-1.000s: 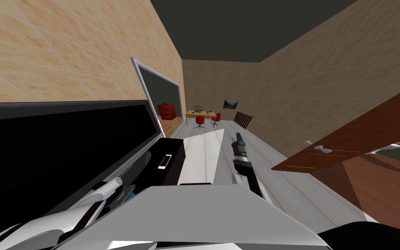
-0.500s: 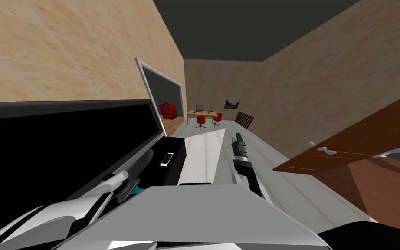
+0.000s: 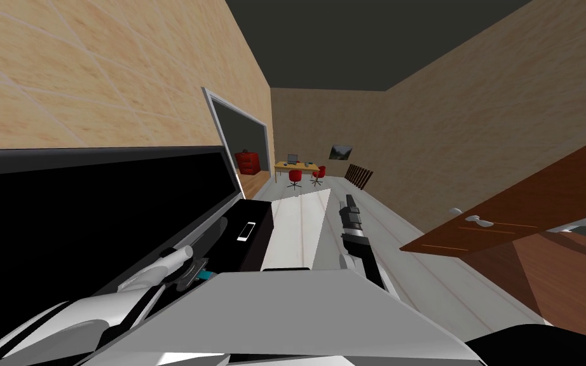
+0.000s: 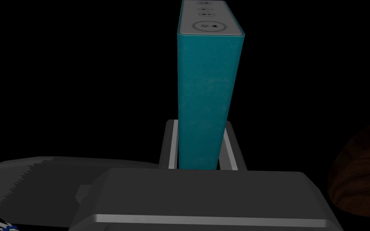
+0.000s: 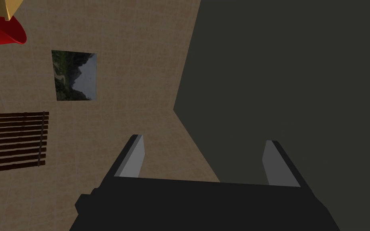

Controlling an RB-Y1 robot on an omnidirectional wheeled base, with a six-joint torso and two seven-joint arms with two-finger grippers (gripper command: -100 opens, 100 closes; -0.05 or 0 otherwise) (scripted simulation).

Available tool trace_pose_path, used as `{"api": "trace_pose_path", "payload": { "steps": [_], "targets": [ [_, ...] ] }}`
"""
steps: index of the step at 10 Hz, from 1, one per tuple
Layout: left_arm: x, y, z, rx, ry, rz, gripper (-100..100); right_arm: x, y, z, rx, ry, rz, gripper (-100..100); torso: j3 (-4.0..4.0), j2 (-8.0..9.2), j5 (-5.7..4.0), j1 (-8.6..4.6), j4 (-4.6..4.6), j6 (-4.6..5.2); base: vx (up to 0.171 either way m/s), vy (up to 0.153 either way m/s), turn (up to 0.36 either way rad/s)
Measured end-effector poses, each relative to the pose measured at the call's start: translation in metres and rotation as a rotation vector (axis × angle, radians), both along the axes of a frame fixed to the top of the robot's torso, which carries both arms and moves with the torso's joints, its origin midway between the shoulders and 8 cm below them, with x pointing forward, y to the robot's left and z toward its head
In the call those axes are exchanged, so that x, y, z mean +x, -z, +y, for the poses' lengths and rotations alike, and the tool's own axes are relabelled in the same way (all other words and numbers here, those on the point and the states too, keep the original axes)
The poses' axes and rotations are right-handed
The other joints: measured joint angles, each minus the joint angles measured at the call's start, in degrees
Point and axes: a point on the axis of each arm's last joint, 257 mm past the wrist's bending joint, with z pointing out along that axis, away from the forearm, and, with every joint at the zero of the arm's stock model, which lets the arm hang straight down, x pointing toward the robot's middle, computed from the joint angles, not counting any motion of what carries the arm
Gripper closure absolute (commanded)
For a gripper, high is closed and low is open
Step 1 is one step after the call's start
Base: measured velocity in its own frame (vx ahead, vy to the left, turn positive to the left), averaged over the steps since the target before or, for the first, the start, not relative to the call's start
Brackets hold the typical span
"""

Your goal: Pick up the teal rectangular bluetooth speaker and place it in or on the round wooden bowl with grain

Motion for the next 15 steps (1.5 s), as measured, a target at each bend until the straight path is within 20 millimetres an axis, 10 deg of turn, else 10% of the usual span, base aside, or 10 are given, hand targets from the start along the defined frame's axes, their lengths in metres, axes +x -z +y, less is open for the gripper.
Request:
{"api": "trace_pose_path", "payload": {
  "steps": [1,15],
  "targets": [
    [0.000,0.000,0.000,0.000,0.000,0.000,100,0.000,0.000,0.000,0.000,0.000,0.000,0,-0.01,-0.03,-0.01,-0.01,0.00,0.00,-0.008,-0.021,-0.042],
    [-0.021,-0.058,0.100,0.130,0.011,-0.025,100,0.000,0.000,0.000,0.000,0.000,0.000,0,0.08,0.10,-0.25,-0.27,0.06,-0.02,-0.014,-0.019,-0.011]
  ]
}}
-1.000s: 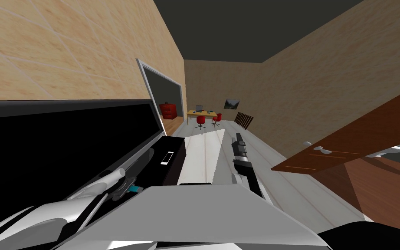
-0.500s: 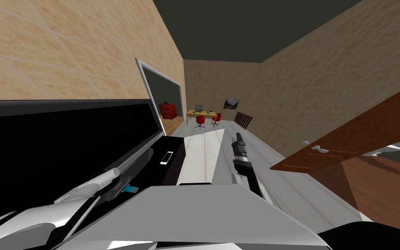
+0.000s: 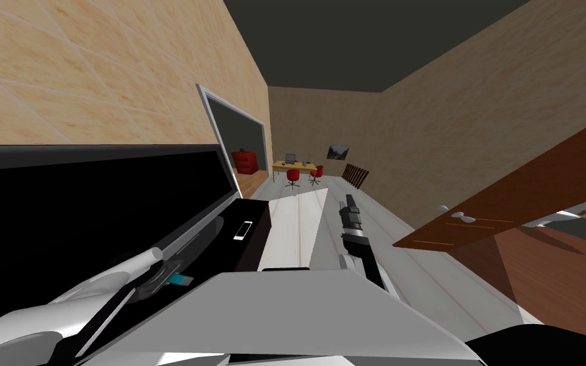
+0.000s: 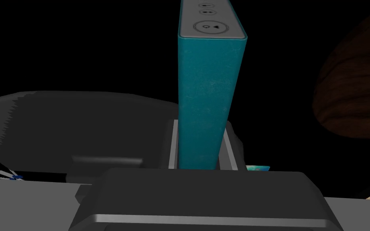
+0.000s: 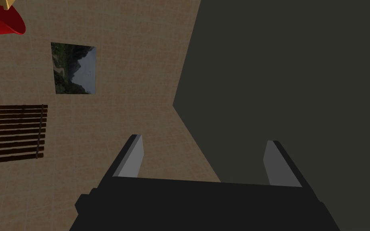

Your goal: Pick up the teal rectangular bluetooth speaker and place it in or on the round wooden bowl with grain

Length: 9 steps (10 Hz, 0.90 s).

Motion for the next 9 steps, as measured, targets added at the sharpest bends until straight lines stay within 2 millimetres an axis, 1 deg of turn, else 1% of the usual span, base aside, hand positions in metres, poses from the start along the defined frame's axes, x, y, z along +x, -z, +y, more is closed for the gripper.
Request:
{"api": "trace_pose_path", "payload": {
  "steps": [2,3,4,6,9],
  "targets": [
    [-0.005,-0.018,0.020,0.034,0.019,-0.003,100,0.000,0.000,0.000,0.000,0.000,0.000,0,0.08,0.16,-0.06,-0.10,0.02,-0.04,-0.048,-0.022,0.014],
    [0.003,-0.026,0.025,0.040,0.018,-0.017,100,0.000,0.000,0.000,0.000,0.000,0.000,0,0.06,0.09,-0.05,-0.09,0.04,0.08,-0.021,-0.008,-0.008],
    [0.006,-0.026,0.026,0.043,0.028,-0.020,100,0.000,0.000,0.000,0.000,0.000,0.000,0,0.03,0.00,-0.13,-0.06,0.07,0.12,0.001,0.000,-0.023],
    [-0.001,-0.025,0.028,0.039,0.014,-0.009,100,0.000,0.000,0.000,0.000,0.000,0.000,0,-0.01,-0.06,-0.17,0.02,0.03,0.00,-0.012,-0.007,-0.012],
    [-0.007,-0.031,0.038,0.051,0.019,-0.004,100,0.000,0.000,0.000,0.000,0.000,0.000,0,0.19,0.33,-0.68,0.20,0.04,-0.55,-0.036,-0.013,0.011]
  ]
}}
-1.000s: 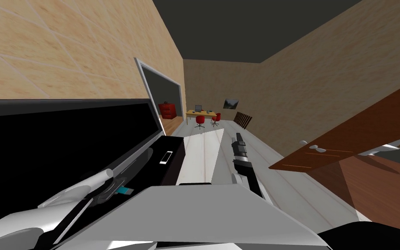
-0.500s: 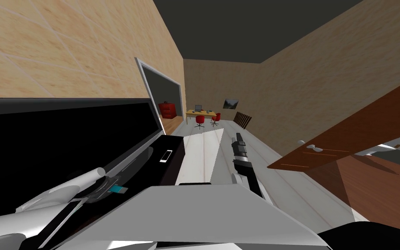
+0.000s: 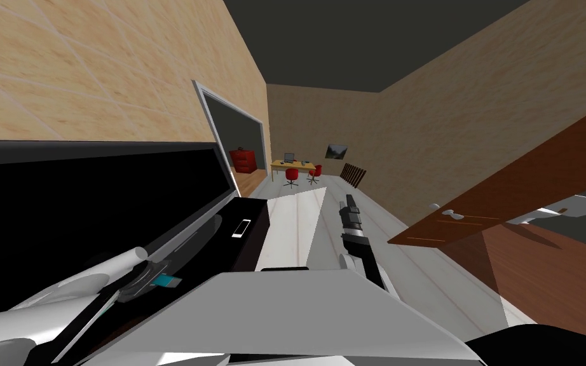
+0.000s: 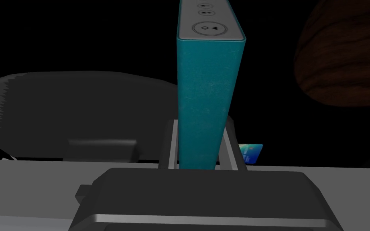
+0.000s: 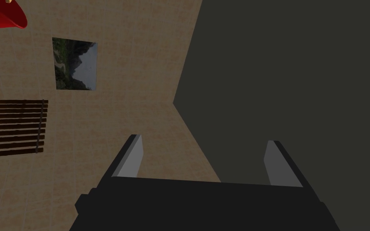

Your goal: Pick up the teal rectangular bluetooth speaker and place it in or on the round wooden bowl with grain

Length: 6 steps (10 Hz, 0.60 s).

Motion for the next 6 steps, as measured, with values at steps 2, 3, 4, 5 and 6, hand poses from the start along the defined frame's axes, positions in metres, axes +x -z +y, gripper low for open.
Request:
{"api": "trace_pose_path", "payload": {
  "steps": [2,3,4,5,6],
  "targets": [
    [0.002,-0.009,0.006,0.004,0.003,-0.002,100,0.000,0.000,0.000,0.000,0.000,0.000,0,0.20,0.36,-0.55,0.12,0.06,-0.46,-0.057,-0.012,0.020],
    [0.003,-0.011,0.009,0.009,0.004,-0.003,100,0.000,0.000,0.000,0.000,0.000,0.000,0,0.26,0.45,-0.70,0.22,0.06,-0.66,-0.015,0.003,0.007],
    [0.002,-0.012,0.010,0.014,0.009,-0.001,100,0.000,0.000,0.000,0.000,0.000,0.000,0,0.27,0.47,-0.85,0.32,0.07,-0.81,-0.081,-0.030,0.109],
    [0.007,-0.019,0.012,0.020,0.017,-0.004,100,0.000,0.000,0.000,0.000,0.000,0.000,0,0.42,0.77,-1.06,0.27,0.10,-1.08,-0.088,-0.038,0.056],
    [0.009,-0.024,0.015,0.021,0.012,-0.006,100,0.000,0.000,0.000,0.000,0.000,0.000,0,0.52,0.95,-1.19,0.26,0.10,-1.28,-0.042,-0.013,0.020]
  ]
}}
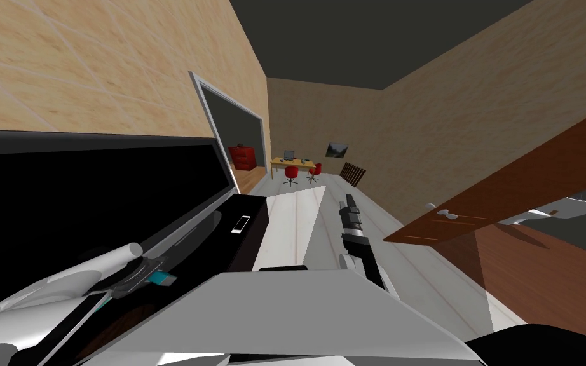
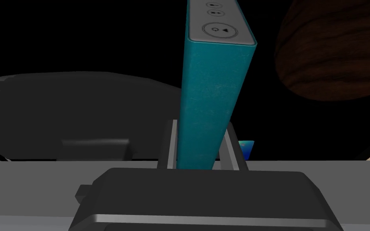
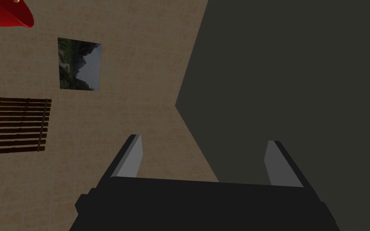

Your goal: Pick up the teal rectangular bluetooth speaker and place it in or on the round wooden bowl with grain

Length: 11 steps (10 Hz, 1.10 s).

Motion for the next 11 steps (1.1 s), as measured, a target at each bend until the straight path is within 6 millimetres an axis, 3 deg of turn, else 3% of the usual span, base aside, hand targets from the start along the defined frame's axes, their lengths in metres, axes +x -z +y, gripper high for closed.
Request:
{"api": "trace_pose_path", "payload": {
  "steps": [3,6,7,11],
  "targets": [
    [0.010,-0.017,0.008,0.006,0.019,-0.002,100,0.000,0.000,0.000,0.000,0.000,0.000,0,0.35,0.68,-0.28,0.05,0.04,-0.64,-0.148,-0.055,0.175],
    [0.016,-0.031,0.009,0.002,0.040,0.009,100,0.000,0.000,0.000,0.000,0.000,0.000,0,0.39,0.71,-0.34,-0.14,0.08,-0.67,-0.115,-0.061,0.132],
    [0.014,-0.030,0.008,-0.001,0.041,0.014,-100,0.000,0.000,0.000,0.000,0.000,0.000,0,0.27,0.46,-0.35,-0.05,0.07,-0.59,-0.014,-0.006,0.001],
    [0.014,-0.030,0.008,-0.001,0.040,0.015,-100,0.000,0.000,0.000,0.000,0.000,0.000,0,0.05,0.09,-0.32,0.07,-0.02,-0.56,-0.002,-0.001,0.000]
  ]
}}
